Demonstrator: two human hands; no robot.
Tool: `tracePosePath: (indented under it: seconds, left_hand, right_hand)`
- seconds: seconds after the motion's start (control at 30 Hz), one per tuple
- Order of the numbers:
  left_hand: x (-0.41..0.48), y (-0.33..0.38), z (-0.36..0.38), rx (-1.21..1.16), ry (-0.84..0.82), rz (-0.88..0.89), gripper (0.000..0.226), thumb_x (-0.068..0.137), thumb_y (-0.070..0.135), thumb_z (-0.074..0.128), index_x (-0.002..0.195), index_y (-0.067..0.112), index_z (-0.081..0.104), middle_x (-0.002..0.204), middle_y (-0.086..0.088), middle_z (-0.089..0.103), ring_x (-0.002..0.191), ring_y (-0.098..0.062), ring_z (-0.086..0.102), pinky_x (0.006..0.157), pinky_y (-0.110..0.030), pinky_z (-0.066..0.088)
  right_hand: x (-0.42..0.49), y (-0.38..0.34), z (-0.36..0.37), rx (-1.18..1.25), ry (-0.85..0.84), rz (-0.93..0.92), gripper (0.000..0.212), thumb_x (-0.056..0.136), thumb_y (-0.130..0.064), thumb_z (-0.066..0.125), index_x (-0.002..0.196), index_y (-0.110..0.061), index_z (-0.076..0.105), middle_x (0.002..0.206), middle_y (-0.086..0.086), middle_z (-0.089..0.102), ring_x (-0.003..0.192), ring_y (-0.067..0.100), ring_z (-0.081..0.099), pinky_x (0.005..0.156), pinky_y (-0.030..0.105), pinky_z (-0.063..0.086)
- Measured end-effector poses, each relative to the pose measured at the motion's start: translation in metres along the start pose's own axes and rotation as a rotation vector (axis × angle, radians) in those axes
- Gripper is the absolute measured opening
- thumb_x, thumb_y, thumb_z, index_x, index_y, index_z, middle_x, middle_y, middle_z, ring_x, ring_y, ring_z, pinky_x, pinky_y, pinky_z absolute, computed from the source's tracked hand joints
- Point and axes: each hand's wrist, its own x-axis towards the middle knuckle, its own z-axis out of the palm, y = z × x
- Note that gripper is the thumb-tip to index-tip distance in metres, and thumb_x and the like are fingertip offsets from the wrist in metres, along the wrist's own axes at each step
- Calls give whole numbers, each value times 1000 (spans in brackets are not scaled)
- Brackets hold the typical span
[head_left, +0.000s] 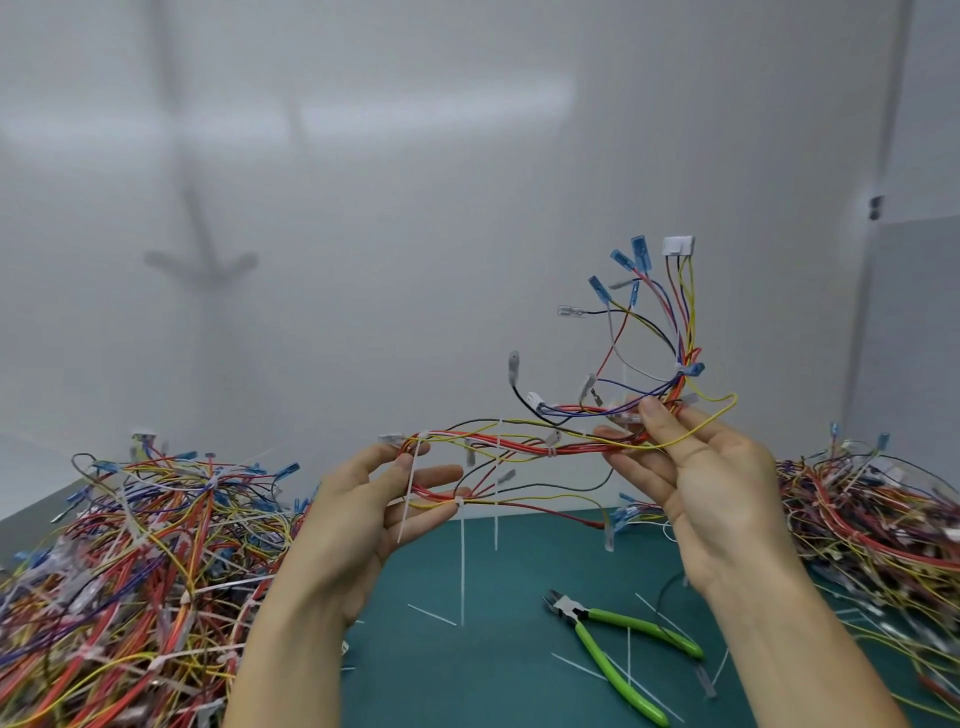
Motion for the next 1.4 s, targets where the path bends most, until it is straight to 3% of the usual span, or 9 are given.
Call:
tracePosePath:
  seconds: [0.17,0.37,0.57,0.67,0.77,1.07,1.23,1.33,1.4]
  left_hand:
    - [4,-14,-1,335,78,-31,20,102,4,45,114,7,61,98,-11,76,88,-23,73,74,-30,60]
    - [5,-17,7,653,212,35,66,92,-4,37,153,20,27,154,-5,37,138,-21,37,113,-42,32]
    - [-6,4,27,570,243,489,38,91,-3,49,101,29,68,101,15,71,103,-2,65,86,-19,47]
    - [-13,7,45,574,72,527,21,94,14,60,91,30,73,90,19,74,88,5,66,75,-6,46]
    - [-17,-1,62,606,-59,450,16,88,41,64,89,28,74,79,19,72,74,6,63,66,-8,43]
    - [-13,0,48,283,60,212,8,81,26,75,82,19,79,80,3,76,78,-1,66,79,-25,51]
    - [-8,4,35,196,220,294,7,78,10,79,74,14,74,62,8,68,55,5,59,54,-7,44]
    - [-4,6,22,294,260,364,5,79,14,79,79,14,74,87,-8,71,74,-7,64,68,-15,47]
    - [-4,7,15,354,253,409,4,82,15,76,84,14,73,93,-14,70,82,-13,65,76,-25,50]
  right_hand:
    - [2,0,-2,-47,5,-11,10,94,-10,63,88,-9,70,77,6,77,71,22,76,56,25,59]
    - [3,6,-4,-182,17,-85,5,89,-13,71,87,-12,75,75,6,77,71,18,76,54,21,57]
    - [1,21,0,-390,-3,-171,3,82,-23,80,79,-21,79,73,3,76,73,20,76,66,36,63]
    - [-8,28,9,-494,-61,-207,4,77,-30,82,77,-33,80,69,-1,76,68,19,75,72,42,63]
    - [-20,35,18,-662,-161,-337,22,78,-30,82,82,-50,74,75,-5,76,67,1,72,71,34,61]
    - [-22,45,23,-927,-428,-543,13,77,-21,84,89,-22,81,96,-20,73,85,-6,67,78,7,45]
    - [-22,48,22,-1058,-670,-448,34,88,-26,74,120,-36,71,112,-32,64,105,-10,59,89,7,44]
    - [-17,44,17,-1087,-571,-366,33,94,-33,64,126,-41,65,111,-28,66,91,-8,65,82,9,48]
    - [-9,43,8,-1220,-385,-325,27,98,-29,57,123,-33,66,108,-17,70,87,5,68,83,27,54]
